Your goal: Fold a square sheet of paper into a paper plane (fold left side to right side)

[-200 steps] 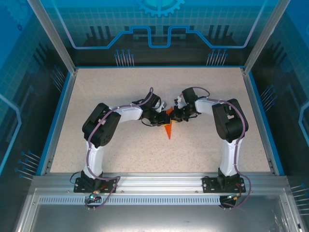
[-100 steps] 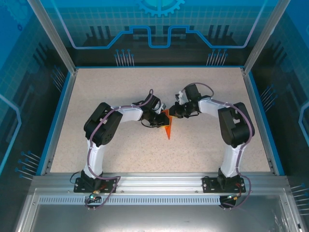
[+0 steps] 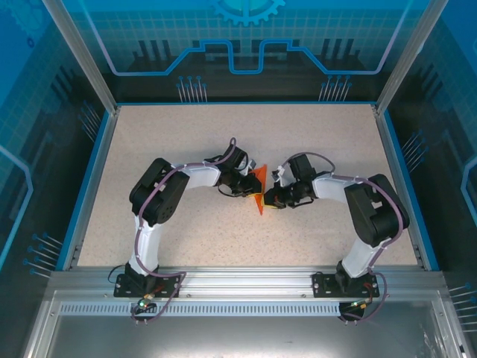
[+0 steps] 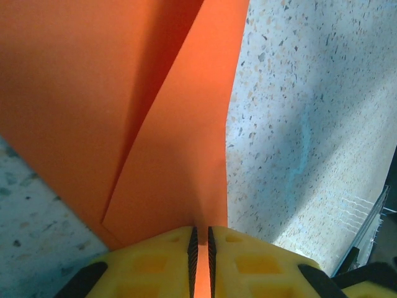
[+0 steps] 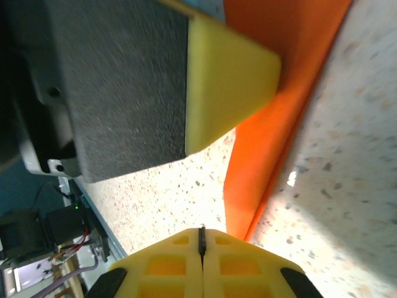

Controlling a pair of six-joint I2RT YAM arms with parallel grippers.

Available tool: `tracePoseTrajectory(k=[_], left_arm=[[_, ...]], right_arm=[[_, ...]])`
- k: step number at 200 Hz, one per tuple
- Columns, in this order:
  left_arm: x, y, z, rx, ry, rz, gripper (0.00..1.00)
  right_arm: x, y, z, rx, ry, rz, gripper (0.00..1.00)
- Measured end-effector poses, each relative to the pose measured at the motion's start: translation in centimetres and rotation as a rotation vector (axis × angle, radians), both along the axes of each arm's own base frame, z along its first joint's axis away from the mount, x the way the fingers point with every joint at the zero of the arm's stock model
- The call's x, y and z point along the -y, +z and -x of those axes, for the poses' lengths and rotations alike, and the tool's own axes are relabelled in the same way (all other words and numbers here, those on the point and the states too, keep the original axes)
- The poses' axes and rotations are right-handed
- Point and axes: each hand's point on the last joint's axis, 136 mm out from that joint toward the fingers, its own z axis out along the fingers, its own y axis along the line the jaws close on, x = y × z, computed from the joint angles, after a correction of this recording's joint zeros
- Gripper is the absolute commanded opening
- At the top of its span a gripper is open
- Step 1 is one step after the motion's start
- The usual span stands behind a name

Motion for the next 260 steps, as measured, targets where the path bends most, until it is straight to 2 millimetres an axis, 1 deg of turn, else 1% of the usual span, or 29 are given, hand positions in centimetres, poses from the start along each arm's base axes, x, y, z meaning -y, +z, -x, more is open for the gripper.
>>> tracePoseTrajectory(k=[43,66,93,109,146,186,260], left_arm=[[0.0,0.0,0.0,0.0,0.0,0.0,0.17],[0.0,0.0,0.0,0.0,0.001,-0.001,0.17],[0.0,0.0,0.0,0.001,0.002,-0.003,0.17],[0.0,0.0,0.0,0.001,0.002,-0.003,0.17],[0.0,0.0,0.0,0.001,0.002,-0.003,0.17],[-0.1,0.0,0.0,0.001,0.002,-0.004,0.17],[-0.1,-0.1,-0.1,0.002,0.005,-0.01,0.16]], right_arm=[[-1.2,-0.9,-0.3,-0.012,0.006,-0.034,0.06],[-1.4,-1.3,-0.2,-0.019,0.01,-0.027,0.06],[-1.5,-1.3,-0.7,-0.012,0.008,-0.016,0.06],[-1.4,-1.6,-0.8,-0.015,0.004,-0.001,0.06],[-1.0,-2.4,-0.2,-0.042,0.009,0.026,0.06],[-0.9,-2.2,-0.5,-0.041,0.017,0.048,0.06],[-0.4,-2.7,0.2,-0.054,0.033,0.082,0.06]])
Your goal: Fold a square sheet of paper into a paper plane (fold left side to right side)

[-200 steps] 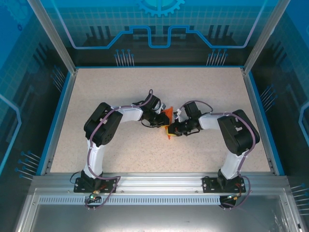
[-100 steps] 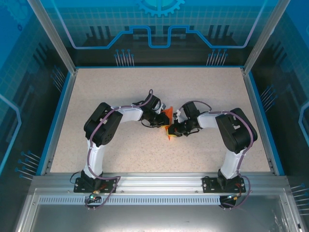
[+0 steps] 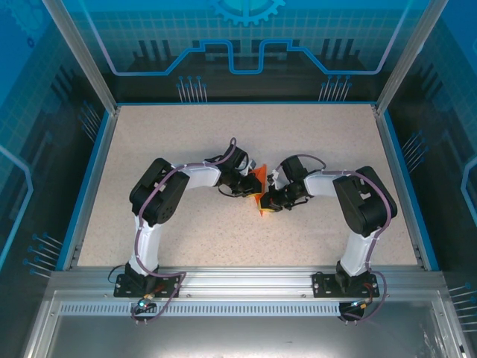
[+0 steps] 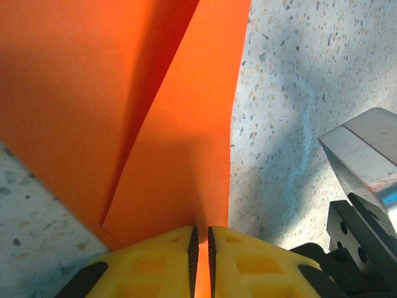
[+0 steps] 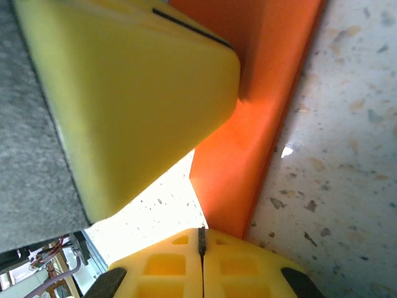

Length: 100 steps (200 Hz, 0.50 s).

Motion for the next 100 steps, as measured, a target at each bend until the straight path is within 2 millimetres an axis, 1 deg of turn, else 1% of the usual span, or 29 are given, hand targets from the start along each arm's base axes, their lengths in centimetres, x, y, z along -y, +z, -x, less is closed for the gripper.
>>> tracePoseTrajectory(k=[57,100], left_arm=[[0.0,0.03,-0.01,0.0,0.0,0.0,0.17],[0.02,-0.02,0.1,-0.003,-0.002,-0.001,0.16]], right_arm=[[0.11,-0.12,0.32,-0.002,0.014,0.004,0.06],[0.1,-0.37,0.92,-0.001,0.031,-0.008,0.06]])
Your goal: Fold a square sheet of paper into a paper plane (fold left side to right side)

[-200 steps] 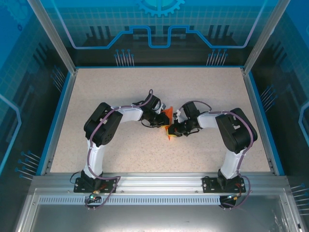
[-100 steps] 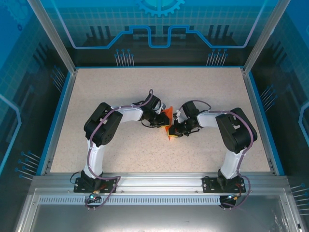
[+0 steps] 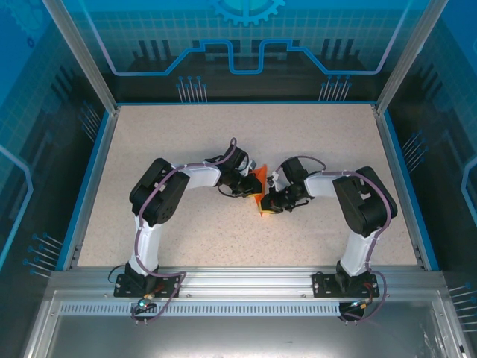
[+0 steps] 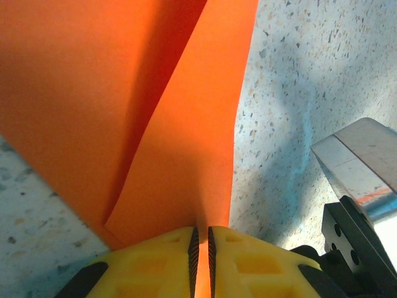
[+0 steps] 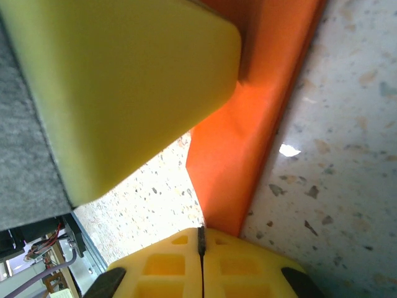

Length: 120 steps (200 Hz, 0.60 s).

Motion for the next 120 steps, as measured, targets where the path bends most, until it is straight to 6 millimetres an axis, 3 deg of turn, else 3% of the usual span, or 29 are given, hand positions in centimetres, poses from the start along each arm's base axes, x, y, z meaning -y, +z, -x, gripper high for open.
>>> tracePoseTrajectory(k=[120], left_arm=[[0.1,0.0,0.5,-0.019,-0.011,0.004,0.16]], right_arm=[[0.0,0.0,1.8,0.001,0.033,-0.005,0.06]])
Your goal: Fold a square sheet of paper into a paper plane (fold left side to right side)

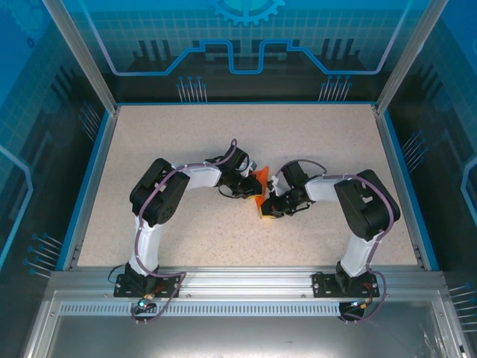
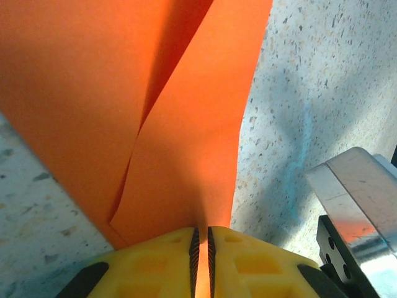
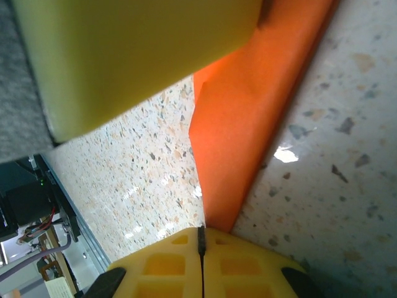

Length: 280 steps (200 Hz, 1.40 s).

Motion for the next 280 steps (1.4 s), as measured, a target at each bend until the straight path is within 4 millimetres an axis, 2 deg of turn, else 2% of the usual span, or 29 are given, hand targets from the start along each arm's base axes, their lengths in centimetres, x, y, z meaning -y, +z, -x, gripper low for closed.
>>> tracePoseTrajectory(k=[37,57,89,117,163,201,225,259,280], left_arm=[[0.0,0.0,0.0,0.0,0.0,0.001,0.16],[0.0,0.0,0.0,0.0,0.0,0.001,0.16],[0.0,0.0,0.0,0.0,0.0,0.0,0.16],[0.0,0.0,0.0,0.0,0.0,0.001,0.16],[0.0,0.0,0.0,-0.001,-0.001,0.003,0.17],[0.0,0.3,-0.2,0.001,0.001,-0.012,0.18],[-0.5,0.6,-1.1,0.02,0.009,-0.041,0.18],[-1.4,1.5,-3.7,0.07,0.035,-0.064,0.18],[-2.1,1.0,-4.6,0.073,0.05,-0.074,0.18]], right_arm=[[0.1,0.2,2.2,-0.063,0.022,0.003,0.06],[0.3,0.7,2.5,-0.069,0.014,-0.003,0.06],[0.2,2.6,1.2,-0.02,-0.029,-0.055,0.06],[0.0,2.9,-0.1,0.0,-0.062,-0.074,0.06],[-0.5,1.5,-2.0,-0.005,-0.078,-0.053,0.06],[-0.3,0.1,-2.1,-0.032,-0.07,0.004,0.06],[-0.1,0.0,-2.2,-0.025,-0.056,0.028,0.06],[0.0,-0.1,-1.8,-0.024,-0.036,0.036,0.05],[0.1,-0.2,-1.6,-0.022,-0.025,0.033,0.05]])
